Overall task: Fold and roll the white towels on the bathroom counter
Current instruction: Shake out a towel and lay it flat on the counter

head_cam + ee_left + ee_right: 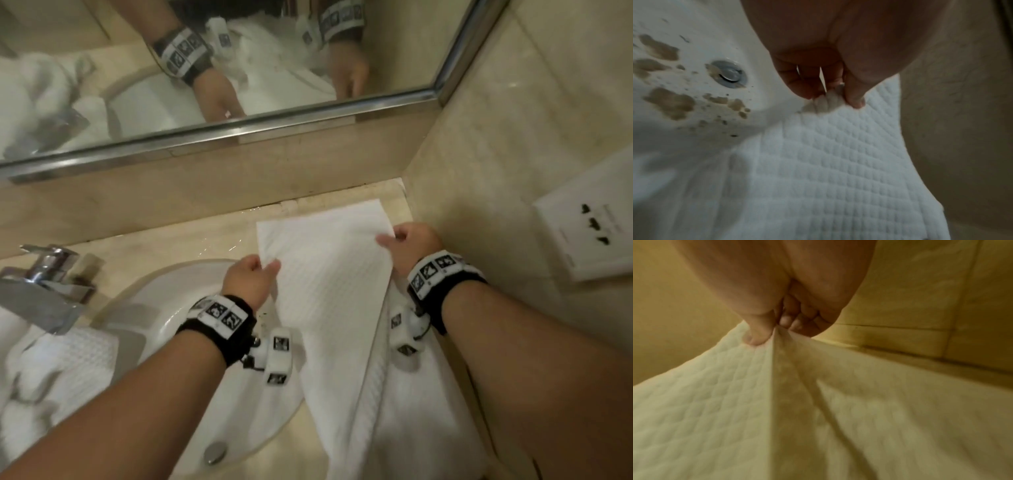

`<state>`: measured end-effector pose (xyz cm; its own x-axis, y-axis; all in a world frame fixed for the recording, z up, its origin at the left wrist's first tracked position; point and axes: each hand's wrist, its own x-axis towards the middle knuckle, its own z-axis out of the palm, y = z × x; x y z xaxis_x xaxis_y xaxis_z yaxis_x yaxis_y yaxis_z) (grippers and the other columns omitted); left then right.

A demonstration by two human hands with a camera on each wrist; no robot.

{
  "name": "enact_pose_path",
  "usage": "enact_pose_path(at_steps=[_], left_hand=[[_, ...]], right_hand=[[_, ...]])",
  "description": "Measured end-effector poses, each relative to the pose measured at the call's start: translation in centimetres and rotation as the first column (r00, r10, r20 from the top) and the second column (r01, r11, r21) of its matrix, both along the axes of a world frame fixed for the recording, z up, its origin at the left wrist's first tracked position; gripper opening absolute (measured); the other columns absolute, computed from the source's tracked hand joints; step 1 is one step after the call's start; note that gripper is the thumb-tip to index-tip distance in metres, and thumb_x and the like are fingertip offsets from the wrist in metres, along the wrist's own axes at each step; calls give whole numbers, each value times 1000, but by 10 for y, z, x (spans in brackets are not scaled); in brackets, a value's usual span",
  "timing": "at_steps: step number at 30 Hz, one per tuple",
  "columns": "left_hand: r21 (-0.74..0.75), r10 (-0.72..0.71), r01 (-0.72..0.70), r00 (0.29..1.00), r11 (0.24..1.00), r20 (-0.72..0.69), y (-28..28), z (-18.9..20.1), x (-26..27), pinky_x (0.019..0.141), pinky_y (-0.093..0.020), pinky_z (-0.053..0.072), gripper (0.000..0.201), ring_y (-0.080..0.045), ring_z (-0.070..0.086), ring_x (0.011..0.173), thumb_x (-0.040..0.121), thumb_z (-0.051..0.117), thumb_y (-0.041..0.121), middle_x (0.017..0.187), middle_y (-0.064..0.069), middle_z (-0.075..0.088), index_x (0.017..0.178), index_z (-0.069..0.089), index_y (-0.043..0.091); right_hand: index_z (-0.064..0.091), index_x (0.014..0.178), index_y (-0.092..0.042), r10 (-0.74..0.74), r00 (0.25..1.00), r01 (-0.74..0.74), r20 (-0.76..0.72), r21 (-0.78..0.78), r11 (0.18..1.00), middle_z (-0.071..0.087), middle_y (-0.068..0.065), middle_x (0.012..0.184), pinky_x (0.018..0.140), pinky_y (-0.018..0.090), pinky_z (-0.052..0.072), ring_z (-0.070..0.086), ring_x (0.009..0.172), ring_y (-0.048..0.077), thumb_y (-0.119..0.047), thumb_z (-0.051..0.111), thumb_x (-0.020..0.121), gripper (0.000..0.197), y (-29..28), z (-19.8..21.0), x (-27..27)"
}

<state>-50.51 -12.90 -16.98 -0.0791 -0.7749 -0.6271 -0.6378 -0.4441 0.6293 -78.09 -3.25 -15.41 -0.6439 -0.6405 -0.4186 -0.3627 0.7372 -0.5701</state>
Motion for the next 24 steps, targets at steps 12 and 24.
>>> enact_pose_path(at_steps=[12, 24], left_hand=[[292, 110, -128, 991, 948, 77, 43, -5, 15, 86, -42, 57, 58, -31, 65, 94, 71, 77, 39, 107, -12, 68, 117, 62, 6], [334, -299, 284, 954, 899, -7, 134, -11, 30, 87, -45, 56, 33, -36, 72, 102, 97, 64, 39, 94, -14, 74, 79, 51, 13]], right_hand=[[57, 78, -28, 137, 991, -137, 1, 22, 990, 62, -10, 70, 59, 24, 44, 59, 66, 10, -52, 57, 88, 26, 73, 13, 80], [52, 78, -26, 661, 750, -629, 23, 335, 701, 56, -7, 76, 70, 31, 45, 56, 78, 21, -57, 48, 91, 34, 145, 20, 139]])
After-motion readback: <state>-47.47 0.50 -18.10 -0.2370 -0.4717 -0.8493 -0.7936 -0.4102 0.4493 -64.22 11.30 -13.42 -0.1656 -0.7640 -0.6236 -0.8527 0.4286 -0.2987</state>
